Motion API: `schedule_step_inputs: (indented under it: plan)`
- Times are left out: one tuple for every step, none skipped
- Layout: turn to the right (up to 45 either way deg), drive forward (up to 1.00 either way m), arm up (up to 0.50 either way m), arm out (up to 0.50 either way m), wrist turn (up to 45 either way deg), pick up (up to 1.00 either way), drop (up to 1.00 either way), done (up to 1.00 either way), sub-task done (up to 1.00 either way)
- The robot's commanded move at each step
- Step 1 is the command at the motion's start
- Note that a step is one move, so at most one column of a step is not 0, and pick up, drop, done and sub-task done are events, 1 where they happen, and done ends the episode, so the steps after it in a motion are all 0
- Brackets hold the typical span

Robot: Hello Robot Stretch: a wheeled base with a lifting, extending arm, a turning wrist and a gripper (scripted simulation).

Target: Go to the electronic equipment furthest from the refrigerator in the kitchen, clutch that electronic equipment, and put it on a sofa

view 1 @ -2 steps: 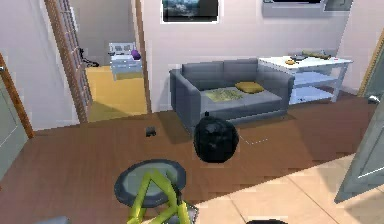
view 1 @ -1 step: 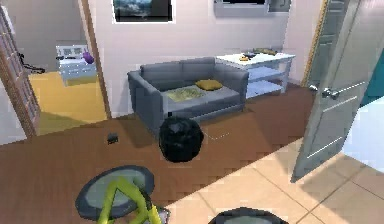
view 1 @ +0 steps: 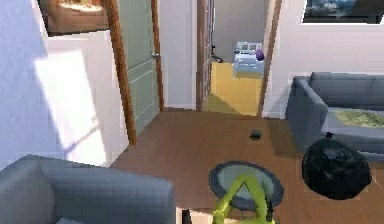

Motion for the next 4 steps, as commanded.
schedule_step_inputs:
  plan:
    - [-45.0,0.0,0.0,0.0,0.0,0.0,0.0,0.0,0.0]
    - [-45.0,0.0,0.0,0.0,0.0,0.0,0.0,0.0,0.0]
    - [-30.0,0.0,0.0,0.0,0.0,0.0,0.0,0.0,0.0]
    - [-3.0,0.0,0.0,0.0,0.0,0.0,0.0,0.0,0.0]
